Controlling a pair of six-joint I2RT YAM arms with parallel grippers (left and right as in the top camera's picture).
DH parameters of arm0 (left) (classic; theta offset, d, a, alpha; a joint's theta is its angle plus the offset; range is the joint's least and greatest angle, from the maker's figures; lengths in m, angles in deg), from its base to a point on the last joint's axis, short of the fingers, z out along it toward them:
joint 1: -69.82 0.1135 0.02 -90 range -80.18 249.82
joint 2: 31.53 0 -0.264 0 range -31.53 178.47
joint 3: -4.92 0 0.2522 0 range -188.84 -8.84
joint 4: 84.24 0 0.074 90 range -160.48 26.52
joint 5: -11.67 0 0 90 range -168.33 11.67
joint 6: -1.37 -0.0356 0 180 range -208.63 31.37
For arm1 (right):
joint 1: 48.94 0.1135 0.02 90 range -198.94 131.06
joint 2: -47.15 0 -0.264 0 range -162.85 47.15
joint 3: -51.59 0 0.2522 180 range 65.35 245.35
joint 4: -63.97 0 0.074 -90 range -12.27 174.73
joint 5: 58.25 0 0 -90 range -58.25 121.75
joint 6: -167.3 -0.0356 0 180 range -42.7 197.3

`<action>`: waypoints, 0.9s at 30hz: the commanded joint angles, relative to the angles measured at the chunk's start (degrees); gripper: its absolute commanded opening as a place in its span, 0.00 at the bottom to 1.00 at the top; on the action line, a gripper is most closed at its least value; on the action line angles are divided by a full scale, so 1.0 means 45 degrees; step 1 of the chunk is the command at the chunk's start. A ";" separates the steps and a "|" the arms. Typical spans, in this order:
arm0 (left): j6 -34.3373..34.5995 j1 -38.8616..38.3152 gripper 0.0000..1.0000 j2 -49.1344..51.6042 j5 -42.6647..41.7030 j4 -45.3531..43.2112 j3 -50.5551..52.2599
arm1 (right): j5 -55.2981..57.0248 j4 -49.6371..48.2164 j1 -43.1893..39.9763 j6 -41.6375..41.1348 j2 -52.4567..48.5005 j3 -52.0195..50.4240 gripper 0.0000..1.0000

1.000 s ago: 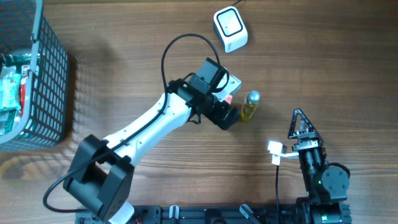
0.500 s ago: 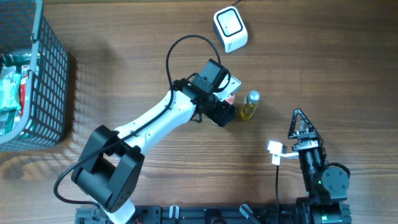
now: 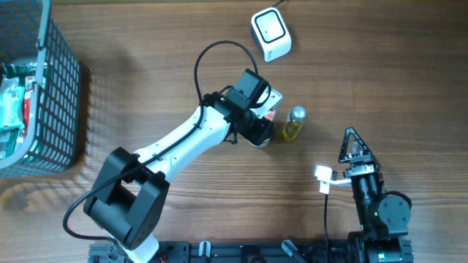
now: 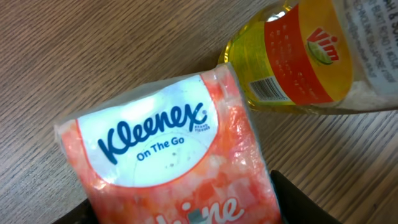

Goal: Scan the item barcode
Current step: 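Carry the Kleenex pack with the left gripper under the scanner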

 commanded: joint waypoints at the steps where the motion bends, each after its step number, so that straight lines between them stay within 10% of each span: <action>1: 0.0044 -0.0058 0.57 0.0165 -0.0573 0.0131 0.0117 | -0.0160 -0.0024 0.0034 0.0529 -0.0058 -0.0005 1.00; 8: 0.0243 -0.0058 0.44 0.0165 -0.0529 0.0248 0.0117 | -0.0165 -0.0024 0.0034 0.0529 -0.0058 -0.0005 1.00; 17: 0.5153 -0.0505 0.42 0.0160 0.2346 0.0087 0.0112 | -0.0165 -0.0024 0.0034 0.0529 -0.0058 -0.0005 1.00; 20: 0.7878 -0.1137 0.23 0.0160 0.3925 0.0151 0.0112 | -0.0165 -0.0024 0.0034 0.0534 -0.0058 -0.0005 1.00; 26: 0.9024 -0.2249 0.60 0.0160 0.5625 -0.0005 0.0107 | -0.0165 -0.0024 0.0034 0.0534 -0.0058 -0.0005 1.00; 27: 0.9029 -0.2327 1.00 0.0155 0.5751 0.0010 0.0112 | -0.0165 -0.0024 0.0034 0.0529 -0.0058 -0.0005 1.00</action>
